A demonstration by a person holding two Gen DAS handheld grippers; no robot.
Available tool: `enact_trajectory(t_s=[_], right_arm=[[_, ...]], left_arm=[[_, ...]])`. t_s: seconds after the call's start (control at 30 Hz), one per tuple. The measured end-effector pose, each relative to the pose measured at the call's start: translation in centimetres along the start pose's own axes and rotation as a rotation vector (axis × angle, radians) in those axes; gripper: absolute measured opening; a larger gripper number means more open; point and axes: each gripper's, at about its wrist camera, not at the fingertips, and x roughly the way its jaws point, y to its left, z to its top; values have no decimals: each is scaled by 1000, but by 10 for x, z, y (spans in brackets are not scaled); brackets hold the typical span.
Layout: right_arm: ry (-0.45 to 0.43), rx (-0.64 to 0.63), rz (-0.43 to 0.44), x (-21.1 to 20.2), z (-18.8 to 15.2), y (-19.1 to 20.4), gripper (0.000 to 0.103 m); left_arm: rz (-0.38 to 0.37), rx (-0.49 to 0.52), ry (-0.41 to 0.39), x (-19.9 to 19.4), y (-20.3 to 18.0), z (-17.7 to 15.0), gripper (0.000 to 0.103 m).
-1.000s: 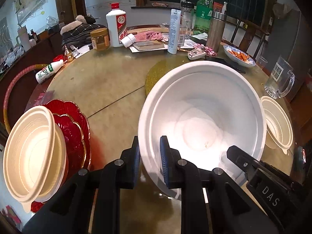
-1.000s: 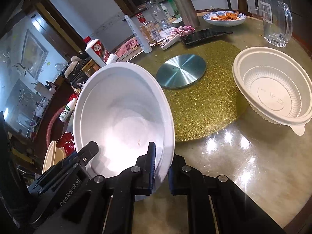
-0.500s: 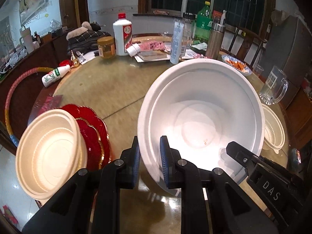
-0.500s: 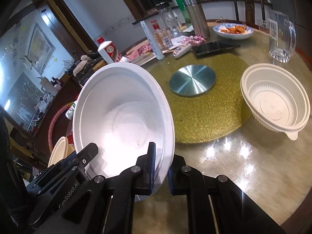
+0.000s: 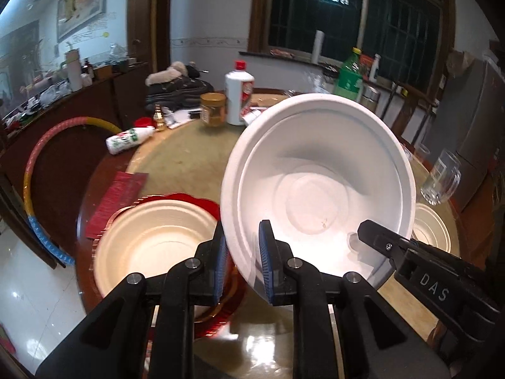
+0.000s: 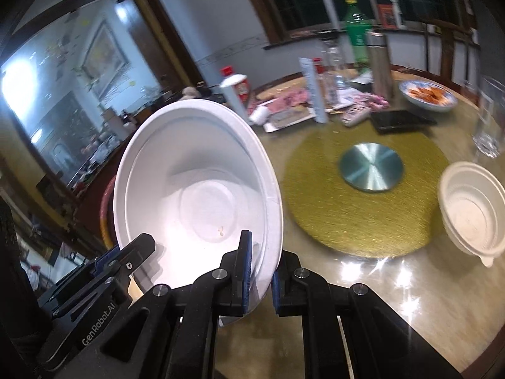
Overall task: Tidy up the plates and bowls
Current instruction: 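Lift the white bowl and carry it over the red plate stack with both tools, then lower the white bowl onto the bowls on the red plate stack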
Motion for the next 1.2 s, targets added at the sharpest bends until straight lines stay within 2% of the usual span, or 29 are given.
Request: enact_trajectory(t_s=[0.23,0.43,0.83,1.2], right_arm=[[23,-96,59,15,4,50,11],[41,-134,90,25,3,75,11],[122,-186,137,50,-7,109,11],[202,-201,134,68,-20,123,11]], left_arm=[[52,-73,-21,-8,40,-1,17],[85,-98,-27,-10,62,-5,17],[142,-138,1,-10,100,-16,17],[136,-162,64,2,114,-29,17]])
